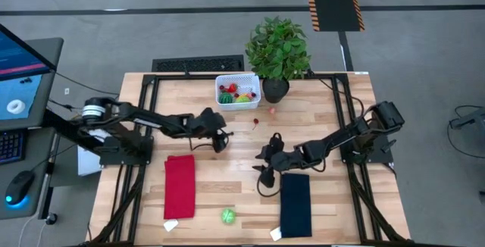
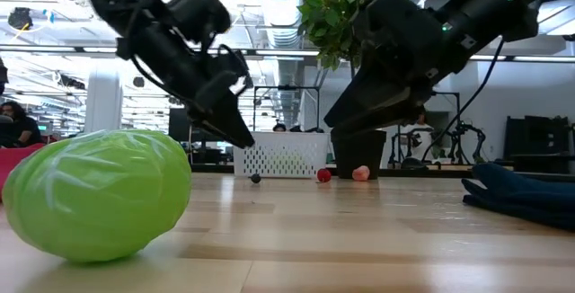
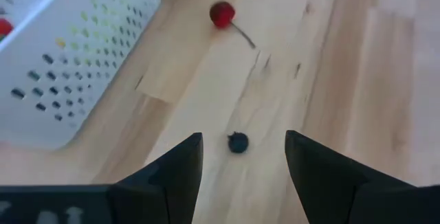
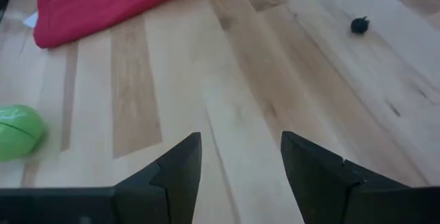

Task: Pick and placing Produce into tupperware
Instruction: Put the blueberry into the white basket

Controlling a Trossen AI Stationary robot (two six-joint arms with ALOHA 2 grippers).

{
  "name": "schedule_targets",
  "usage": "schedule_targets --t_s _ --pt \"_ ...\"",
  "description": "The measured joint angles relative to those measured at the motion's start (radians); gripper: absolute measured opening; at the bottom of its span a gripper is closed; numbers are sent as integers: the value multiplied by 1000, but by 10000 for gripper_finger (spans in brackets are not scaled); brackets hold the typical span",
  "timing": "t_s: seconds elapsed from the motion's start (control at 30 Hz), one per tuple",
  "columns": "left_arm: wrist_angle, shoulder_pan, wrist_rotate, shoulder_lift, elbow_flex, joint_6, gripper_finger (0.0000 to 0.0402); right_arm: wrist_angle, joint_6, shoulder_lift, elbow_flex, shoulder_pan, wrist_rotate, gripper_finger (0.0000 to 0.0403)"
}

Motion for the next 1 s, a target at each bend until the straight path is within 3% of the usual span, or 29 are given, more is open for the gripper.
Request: schedule_targets --t_s 0.17,0.33,0.6,1.0 --pt "-163 8 -6 84 120 45 197 0 26 0 0 27 21 221" --pt "-301 11 -136 106 186 46 197 4 41 0 0 38 22 221" --pt "-289 32 56 106 187 119 197 12 43 0 0 36 23 221" --pt "-272 81 102 135 194 145 170 24 42 0 0 36 23 221"
